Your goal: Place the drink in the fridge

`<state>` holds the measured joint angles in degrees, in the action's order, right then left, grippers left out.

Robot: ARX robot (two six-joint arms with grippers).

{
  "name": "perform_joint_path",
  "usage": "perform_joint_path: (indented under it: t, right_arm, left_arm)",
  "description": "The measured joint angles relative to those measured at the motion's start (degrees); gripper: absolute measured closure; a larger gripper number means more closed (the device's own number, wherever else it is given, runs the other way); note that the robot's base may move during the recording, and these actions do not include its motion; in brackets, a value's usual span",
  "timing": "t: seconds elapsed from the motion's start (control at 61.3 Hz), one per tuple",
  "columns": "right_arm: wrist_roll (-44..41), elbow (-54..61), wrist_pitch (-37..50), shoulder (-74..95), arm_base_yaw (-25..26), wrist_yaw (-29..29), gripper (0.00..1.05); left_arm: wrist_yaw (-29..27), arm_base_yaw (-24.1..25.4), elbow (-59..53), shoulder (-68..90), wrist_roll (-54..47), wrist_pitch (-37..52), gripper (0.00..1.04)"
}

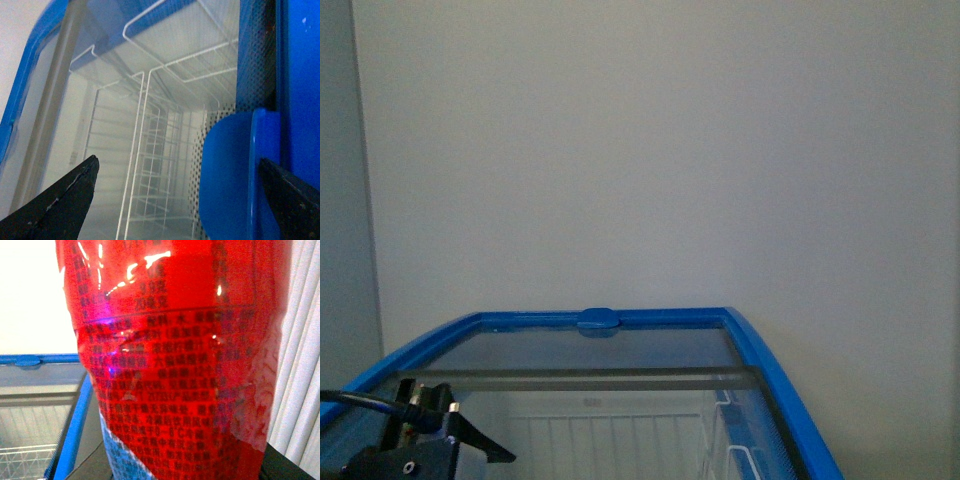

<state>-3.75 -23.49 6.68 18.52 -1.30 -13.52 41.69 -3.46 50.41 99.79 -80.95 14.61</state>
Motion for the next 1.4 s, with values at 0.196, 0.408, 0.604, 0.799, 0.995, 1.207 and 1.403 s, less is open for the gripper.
perform_joint_path:
  t: [0.196,0.408,0.604,0.799,0.995,1.207,1.403]
  right_arm:
    - [0.0,0.0,0.0,0.0,0.0,0.0,0.65]
    - [0.0,0.0,0.0,0.0,0.0,0.0,0.65]
    - [0.0,0.0,0.0,0.0,0.0,0.0,0.65]
    - [0.0,0.0,0.0,0.0,0.0,0.0,0.65]
    - [0.0,0.0,0.0,0.0,0.0,0.0,0.65]
    - [0.0,0.0,0.0,0.0,0.0,0.0,0.65]
    - [0.0,0.0,0.0,0.0,0.0,0.1,0.65]
  left_arm:
    - [-1.0,-1.1,9.0,6.2,1.3,2.3,0.08]
    - [-8.0,-1.9,21.6,14.1,2.8,7.0,0.08]
    - [-12.5,-3.1,29.2,19.3,4.6,10.7,0.08]
    - [-21.5,-4.9,35.2,23.3,8.8,21.5,0.08]
    - [-29.9,-4.7,34.7,23.3,14.7,30.8,0.08]
    - [-43.7,-1.9,23.6,13.8,42.7,21.3,0.08]
    - [-35.9,1.2,6.7,-6.6,69.4,7.4,0.08]
